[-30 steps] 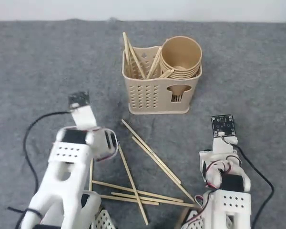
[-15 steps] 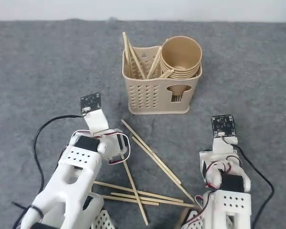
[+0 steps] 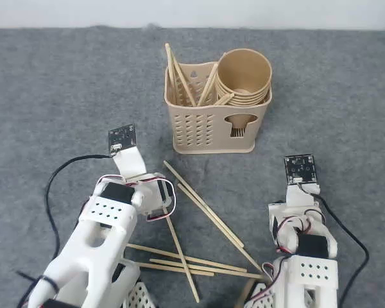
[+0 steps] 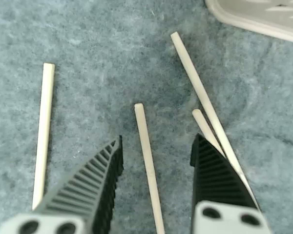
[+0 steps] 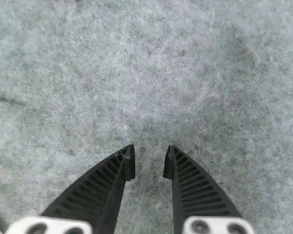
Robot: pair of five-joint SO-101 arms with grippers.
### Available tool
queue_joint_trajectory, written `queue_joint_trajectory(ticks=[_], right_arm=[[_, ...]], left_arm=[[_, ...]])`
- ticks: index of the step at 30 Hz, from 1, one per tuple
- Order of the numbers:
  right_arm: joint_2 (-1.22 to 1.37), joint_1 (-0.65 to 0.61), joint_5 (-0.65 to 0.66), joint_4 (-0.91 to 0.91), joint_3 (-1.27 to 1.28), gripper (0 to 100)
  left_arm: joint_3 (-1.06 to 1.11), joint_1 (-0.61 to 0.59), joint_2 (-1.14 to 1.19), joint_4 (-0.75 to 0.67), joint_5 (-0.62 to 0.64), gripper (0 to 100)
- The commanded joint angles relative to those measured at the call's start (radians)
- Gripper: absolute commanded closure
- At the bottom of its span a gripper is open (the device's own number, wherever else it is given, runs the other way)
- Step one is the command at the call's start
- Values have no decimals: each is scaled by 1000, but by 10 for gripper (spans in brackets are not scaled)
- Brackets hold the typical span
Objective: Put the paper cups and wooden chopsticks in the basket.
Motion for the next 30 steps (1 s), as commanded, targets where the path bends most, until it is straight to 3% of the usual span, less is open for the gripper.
queue_joint_trajectory(ticks=[1, 9, 16, 18, 21, 30], right_arm=[[-18, 15, 18, -16, -5, 884], [-18, 15, 18, -16, -5, 884], [-18, 18, 18, -18, -5, 884], [-18, 18, 18, -18, -5, 884], [-18, 18, 18, -18, -5, 884], [-18, 18, 18, -18, -5, 884]], left_arm=[[-48, 2, 34, -11, 11, 783], [-199, -18, 330, -37, 61, 783], [-203, -17, 387, -109, 89, 788], [-202, -17, 385, -109, 89, 833], [-203, -18, 385, -110, 87, 987], [-206, -26, 384, -115, 86, 989]])
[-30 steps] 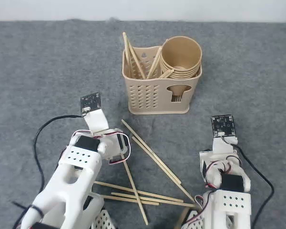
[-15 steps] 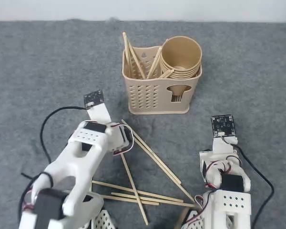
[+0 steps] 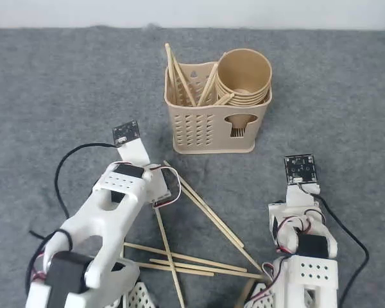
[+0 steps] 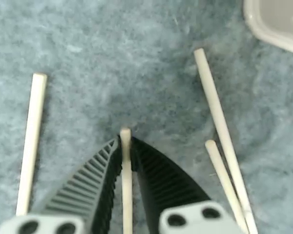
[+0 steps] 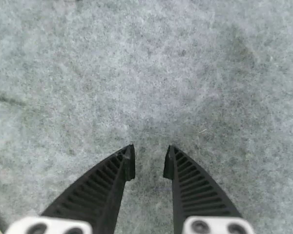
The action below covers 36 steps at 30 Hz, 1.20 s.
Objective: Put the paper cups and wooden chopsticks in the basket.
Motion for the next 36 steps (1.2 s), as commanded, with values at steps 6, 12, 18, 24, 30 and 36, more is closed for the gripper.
queue_joint_trajectory(ticks=[6, 12, 18, 24, 30, 36], right_arm=[[-18, 19, 18, -21, -5, 884], [-18, 19, 18, -22, -5, 884], [-18, 19, 18, -22, -5, 884], [-18, 19, 18, -22, -5, 884], [-18, 19, 18, -22, -5, 884], [-18, 19, 18, -22, -5, 884]], left_arm=[[-124, -77, -3, -14, 9, 989], [-260, -222, -3, 31, -12, 989], [-401, -359, -3, 38, -89, 989], [-440, -404, -121, 38, -176, 989], [-358, -396, -509, 5, -213, 989], [-317, -354, -778, -170, -215, 989]])
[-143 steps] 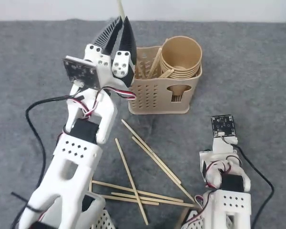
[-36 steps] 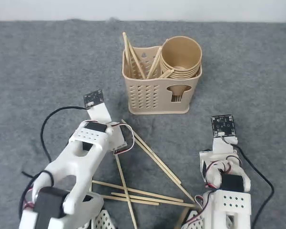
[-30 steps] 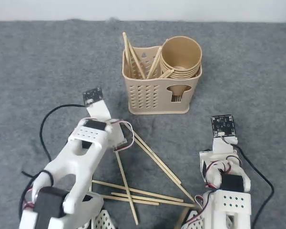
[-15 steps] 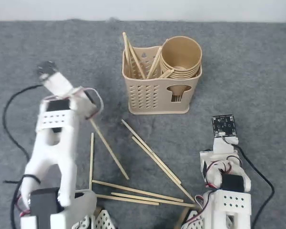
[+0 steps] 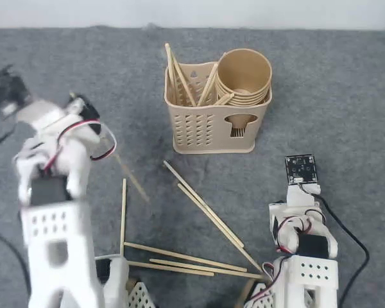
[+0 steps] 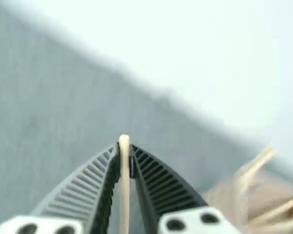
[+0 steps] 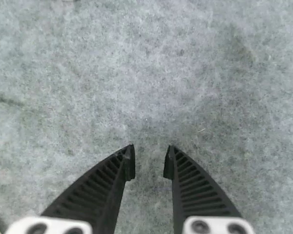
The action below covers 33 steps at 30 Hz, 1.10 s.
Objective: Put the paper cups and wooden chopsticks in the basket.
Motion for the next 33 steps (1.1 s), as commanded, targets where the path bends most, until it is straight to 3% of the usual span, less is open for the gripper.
queue_joint_trajectory(ticks=[1, 12, 16, 23, 33], right_arm=[[-18, 13, 18, -22, -5, 884], [-18, 13, 18, -22, -5, 884], [-18, 13, 18, -22, -5, 884], [-18, 13, 18, -22, -5, 884], [-18, 13, 18, -38, -3, 884]], left_arm=[[-1, 55, -187, -155, -17, 989], [42, 276, -212, -988, -18, 989], [-33, 356, -117, -959, -20, 989], [-156, 358, 164, -945, -141, 989], [21, 367, 203, -944, -146, 988]])
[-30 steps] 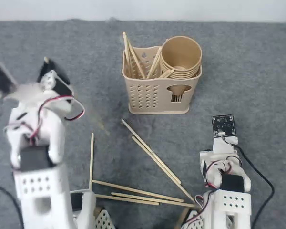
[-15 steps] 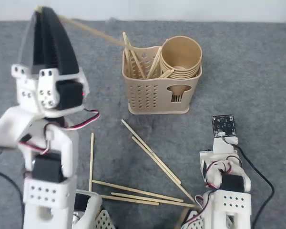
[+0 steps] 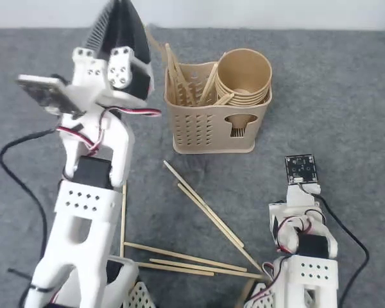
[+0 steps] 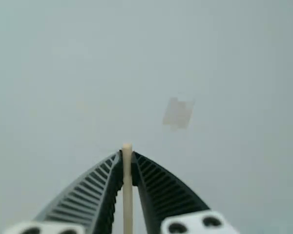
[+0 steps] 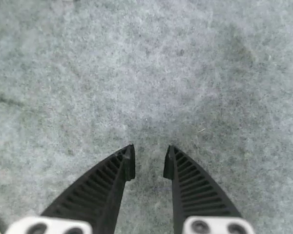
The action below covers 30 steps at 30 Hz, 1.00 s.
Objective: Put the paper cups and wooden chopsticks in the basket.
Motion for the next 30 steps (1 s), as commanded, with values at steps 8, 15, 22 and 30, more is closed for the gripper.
queue_joint_trajectory(ticks=[8, 15, 22, 30], right_arm=[[-16, 15, 18, -35, -3, 884], [-16, 15, 18, -35, -3, 884], [-16, 15, 18, -31, -3, 884], [-16, 15, 18, -25, -3, 884]], left_arm=[[58, -5, -3, 21, -8, 799], [-127, -152, -84, 397, -6, 736], [-56, -387, -316, 790, -8, 736], [483, -615, -516, 815, -8, 736]])
